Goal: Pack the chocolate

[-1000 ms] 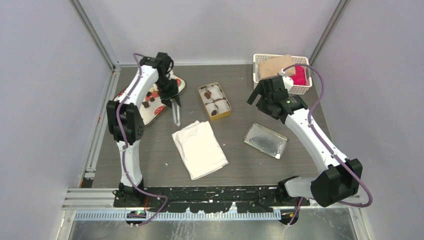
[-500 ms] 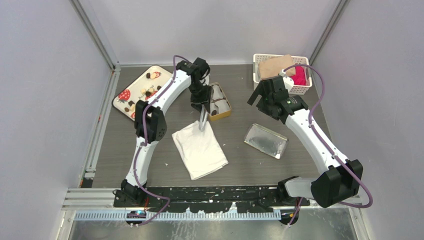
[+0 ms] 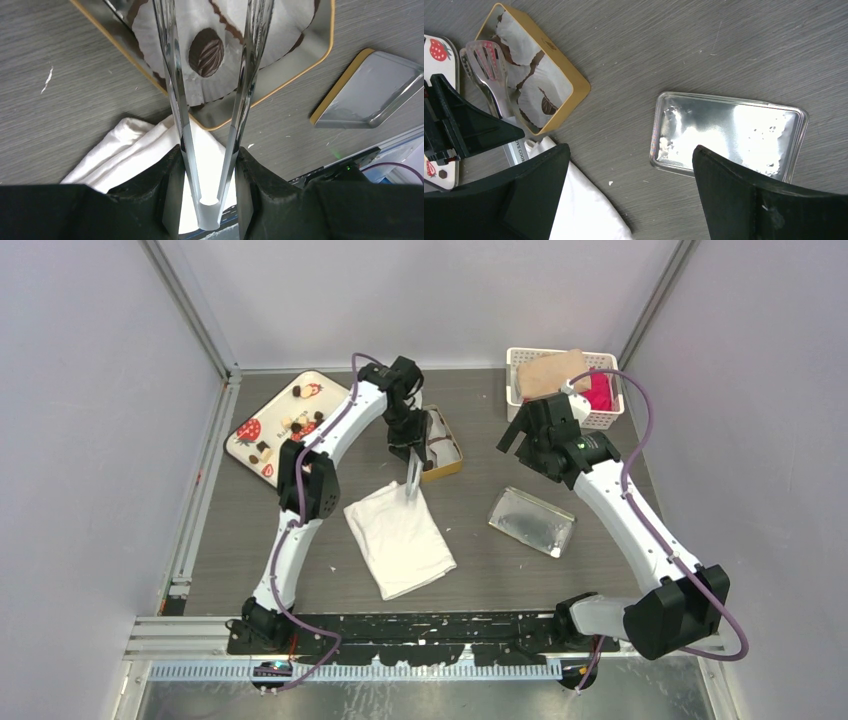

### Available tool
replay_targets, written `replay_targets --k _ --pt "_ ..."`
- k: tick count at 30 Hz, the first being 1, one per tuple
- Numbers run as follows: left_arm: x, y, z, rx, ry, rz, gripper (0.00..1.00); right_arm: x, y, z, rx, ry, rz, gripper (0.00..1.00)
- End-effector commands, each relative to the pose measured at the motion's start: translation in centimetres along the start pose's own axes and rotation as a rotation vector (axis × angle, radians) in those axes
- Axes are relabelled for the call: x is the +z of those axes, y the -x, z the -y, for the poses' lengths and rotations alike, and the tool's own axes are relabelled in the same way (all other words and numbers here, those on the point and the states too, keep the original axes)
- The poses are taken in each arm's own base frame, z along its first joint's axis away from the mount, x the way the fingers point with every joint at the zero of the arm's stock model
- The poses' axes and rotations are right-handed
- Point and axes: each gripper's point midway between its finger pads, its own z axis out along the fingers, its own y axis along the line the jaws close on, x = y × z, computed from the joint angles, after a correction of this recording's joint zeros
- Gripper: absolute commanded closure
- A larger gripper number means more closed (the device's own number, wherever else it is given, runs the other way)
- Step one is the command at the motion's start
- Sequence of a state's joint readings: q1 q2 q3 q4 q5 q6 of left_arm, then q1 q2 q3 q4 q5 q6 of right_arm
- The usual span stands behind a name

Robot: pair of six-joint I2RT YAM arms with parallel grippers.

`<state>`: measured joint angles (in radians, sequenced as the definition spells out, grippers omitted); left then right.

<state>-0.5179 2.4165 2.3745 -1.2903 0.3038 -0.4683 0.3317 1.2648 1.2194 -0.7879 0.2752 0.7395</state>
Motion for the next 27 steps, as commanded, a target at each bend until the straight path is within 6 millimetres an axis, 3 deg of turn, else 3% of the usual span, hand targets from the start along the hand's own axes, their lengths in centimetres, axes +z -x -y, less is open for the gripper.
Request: replay_targets --k 1,12,19,27 --pt "-0.8 1.9 2.3 0.019 -0.081 0.067 1.00 -1.6 2.1 -1.0 0.017 0.050 0.066 0.02" --pt "-0.1 2.4 1.6 -0.008 -0.061 0.067 0.93 -1.8 2.0 -0.4 0.018 0.037 0.073 0.02" --pt "0.3 2.5 1.3 -0.021 -0.055 0.063 0.79 -1.9 2.1 -0.4 0.020 0.035 0.077 0.02" --pt "0.1 2.7 0.9 -0.032 -0.061 0.061 0.74 -1.9 2.2 -0.4 0.026 0.036 0.080 0.02"
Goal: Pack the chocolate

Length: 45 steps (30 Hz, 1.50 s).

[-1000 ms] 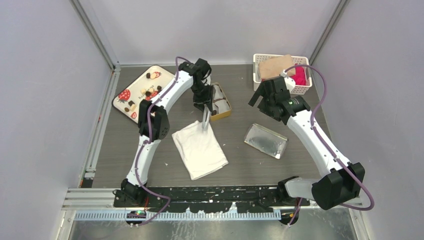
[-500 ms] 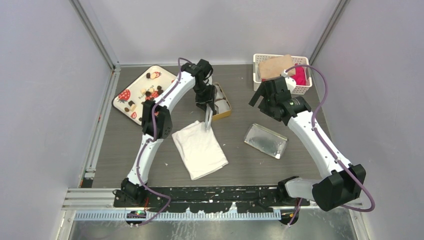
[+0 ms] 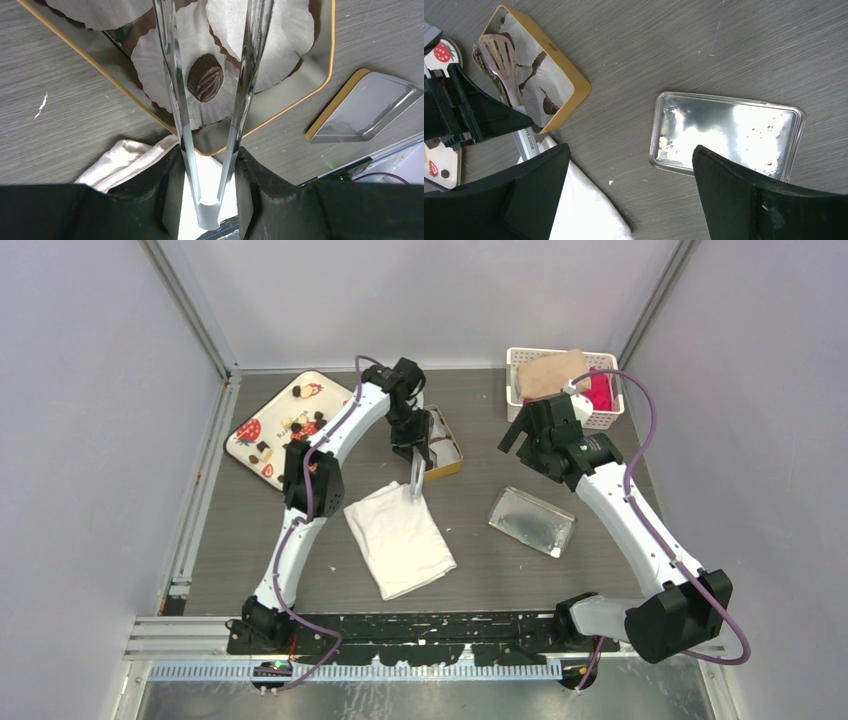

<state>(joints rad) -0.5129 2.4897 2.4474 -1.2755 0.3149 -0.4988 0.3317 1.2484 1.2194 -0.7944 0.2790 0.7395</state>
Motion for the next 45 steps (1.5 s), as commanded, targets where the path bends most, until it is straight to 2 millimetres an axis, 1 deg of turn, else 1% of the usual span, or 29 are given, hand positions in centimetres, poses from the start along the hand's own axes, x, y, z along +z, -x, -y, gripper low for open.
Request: replay_targets --k 1,3,7,19,22,27,40,45 --pt "-1.5 1.3 0.8 -0.002 -0.046 0.049 0.73 -1.4 2.0 -0.6 0.023 0.033 0.071 0.02" --pt "-1.6 1.3 0.8 0.000 -0.048 0.050 0.70 -1.5 2.1 -0.5 0.024 0.031 0.075 0.02" --pt "-1.6 1.3 0.9 0.001 -0.055 0.050 0.69 -1.4 2.0 -0.6 0.027 0.032 0.072 0.03" --pt "-1.5 1.5 1.7 0.005 -0.105 0.046 0.69 -1.4 2.0 -0.6 0.032 0.033 0.072 0.02" --pt "-1.3 1.5 1.7 0.000 -0.105 0.044 0.69 -1.4 2.0 -0.6 0.030 0.035 0.071 0.02" --pt "-1.1 1.6 1.7 -0.002 -0.105 0.044 0.64 -1.4 2.0 -0.6 0.025 0.031 0.071 0.03" --pt "-0.9 1.6 1.8 -0.006 -0.123 0.038 0.62 -1.2 2.1 -0.9 0.016 0.035 0.065 0.03" --pt "-0.8 1.7 1.5 -0.022 -0.132 0.029 0.62 -1.1 2.2 -0.9 0.017 0.034 0.067 0.02"
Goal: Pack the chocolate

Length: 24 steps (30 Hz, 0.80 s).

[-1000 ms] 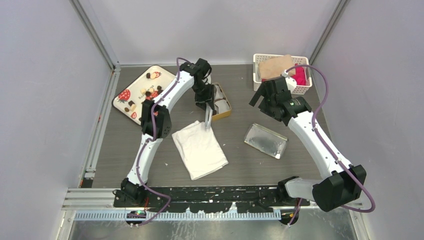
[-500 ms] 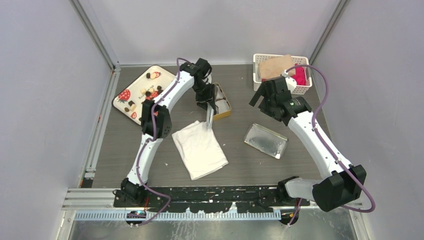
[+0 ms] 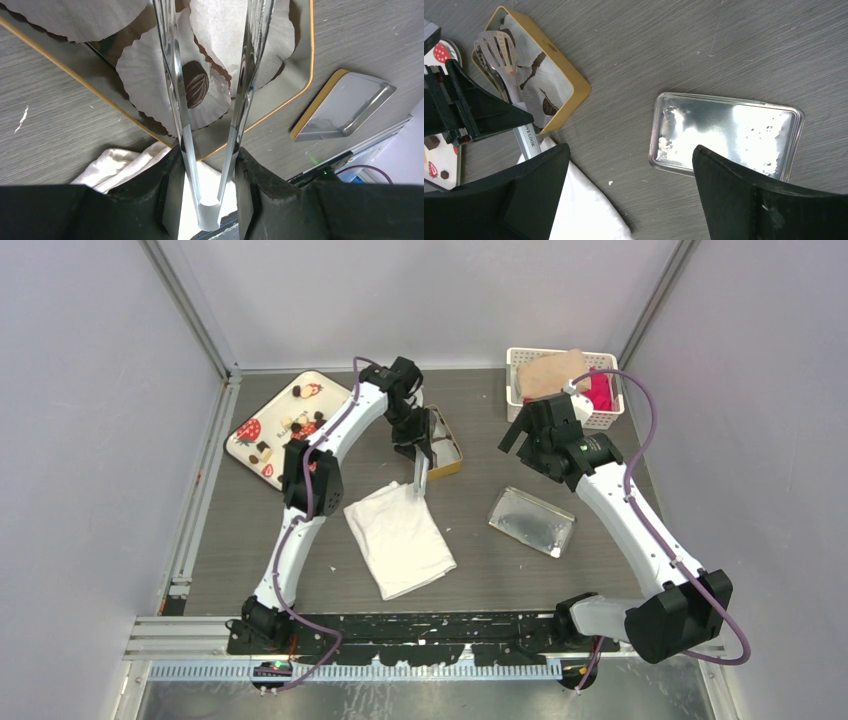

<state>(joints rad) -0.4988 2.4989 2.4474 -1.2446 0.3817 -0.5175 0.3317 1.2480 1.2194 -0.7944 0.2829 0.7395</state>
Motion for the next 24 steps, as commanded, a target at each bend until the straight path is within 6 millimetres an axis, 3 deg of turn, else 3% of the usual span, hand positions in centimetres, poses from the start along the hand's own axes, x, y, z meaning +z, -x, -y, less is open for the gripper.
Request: replay_targets --k 1,24 --pt "-0.9 1.2 0.9 0.002 -0.067 0.032 0.62 -1.1 2.1 -0.9 0.018 0.035 0.064 0.03" --pt "-0.8 0.2 -0.3 0.016 -0.035 -0.005 0.61 -0.9 1.9 -0.9 0.030 0.033 0.062 0.03"
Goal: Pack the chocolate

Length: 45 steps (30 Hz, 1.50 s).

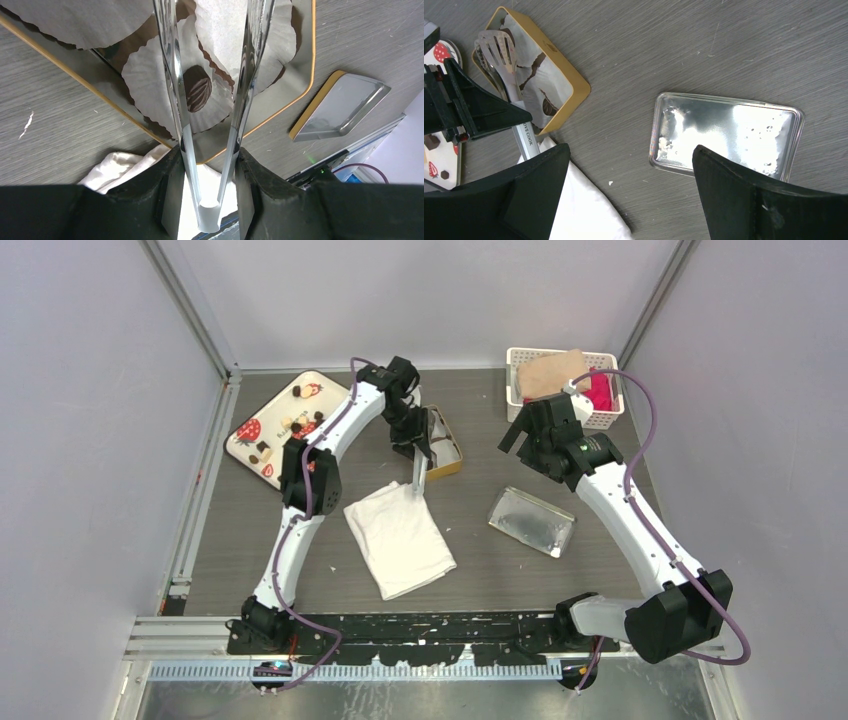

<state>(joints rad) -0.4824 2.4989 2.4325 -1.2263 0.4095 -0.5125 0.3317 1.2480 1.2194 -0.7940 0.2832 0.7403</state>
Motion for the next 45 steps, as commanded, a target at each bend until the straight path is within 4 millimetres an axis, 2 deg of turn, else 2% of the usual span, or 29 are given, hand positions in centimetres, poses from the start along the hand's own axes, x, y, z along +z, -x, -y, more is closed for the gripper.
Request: replay_targets --k 1,12,23,26,28,34,37,41,45 --pt "-1.0 -0.1 0.1 0.028 -0.006 -0.001 0.62 -0.9 1.9 -0.8 0.028 0.031 0.062 0.02" --pt "-1.2 -0.4 -0.9 0.046 0.042 -0.007 0.60 -0.9 1.9 -0.9 0.028 0.034 0.060 0.02" --pt "-1.6 -0.2 -0.3 0.051 0.019 0.005 0.59 -1.0 1.9 -0.7 0.027 0.030 0.063 0.02" --pt "-1.8 -0.1 0.0 0.054 0.006 0.010 0.64 -1.0 1.9 -0.8 0.031 0.031 0.064 0.02" --pt "-2.2 -0.1 0.4 0.059 -0.009 0.019 0.72 -1.0 1.8 -0.8 0.029 0.031 0.061 0.02" --pt "-4.7 0.2 1.7 0.082 -0.031 0.072 0.89 -1.0 1.8 -0.8 0.032 0.033 0.061 0.02" --pt "-6.4 0.0 1.8 0.095 -0.021 0.097 0.91 -1.0 1.9 -0.8 0.030 0.034 0.060 0.02" --pt "-9.3 -0.2 0.8 0.091 0.014 0.137 0.95 -1.0 1.9 -0.9 0.026 0.034 0.058 0.02" --pt "-12.2 -0.6 -2.2 0.044 0.050 0.163 0.97 -1.0 1.9 -0.9 0.025 0.034 0.060 0.02"
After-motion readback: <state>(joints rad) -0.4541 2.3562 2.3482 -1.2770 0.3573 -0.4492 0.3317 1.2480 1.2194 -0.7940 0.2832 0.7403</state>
